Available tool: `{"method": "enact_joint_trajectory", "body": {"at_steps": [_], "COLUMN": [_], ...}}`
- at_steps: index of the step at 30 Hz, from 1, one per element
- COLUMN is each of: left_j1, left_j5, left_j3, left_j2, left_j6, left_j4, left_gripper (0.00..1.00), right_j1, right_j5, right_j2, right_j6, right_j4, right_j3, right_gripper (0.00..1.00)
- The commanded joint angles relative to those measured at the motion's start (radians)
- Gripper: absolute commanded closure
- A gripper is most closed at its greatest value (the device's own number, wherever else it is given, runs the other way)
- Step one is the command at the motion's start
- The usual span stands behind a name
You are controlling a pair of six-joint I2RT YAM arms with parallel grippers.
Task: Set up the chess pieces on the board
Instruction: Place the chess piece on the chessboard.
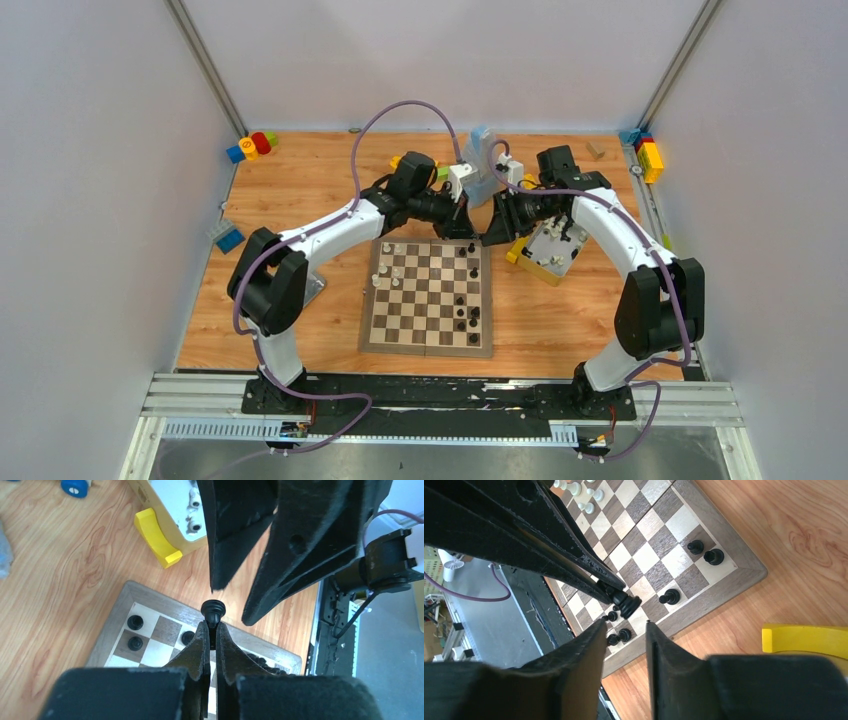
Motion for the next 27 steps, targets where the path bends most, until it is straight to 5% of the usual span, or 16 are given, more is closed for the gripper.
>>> {"method": "enact_joint_trajectory", "body": {"at_steps": [1, 8, 14, 27], "left_j1": [-0.009, -0.014, -0.069, -0.160], "left_j5": [-0.053, -0.182, -0.366, -0.558], "left_j3": [0.049, 0.152, 0.389, 0.870], "left_j2": [-0.072, -0.074, 0.040, 0.418], "left_j6": [0.090, 0.342, 0.489, 0.571], "left_j4": [-0.082, -0.395, -0.705, -1.112], "left_gripper": [1.00, 1.00, 1.00, 1.00], "right_j1": [-0.021, -0.117, -0.195, -0.384], "right_j5": [0.027, 0.039, 0.034, 0.006], "right_j2": [-0.056, -0.149, -0.216, -0.371], "right_j6": [-0.009, -0.032, -0.033, -0.026], "right_j4": [0.036, 0.031, 0.040, 0.078], "right_j3": [0.000, -0.045, -0.096, -0.199], "right_gripper": [0.55, 0.48, 0.48, 0.49]}}
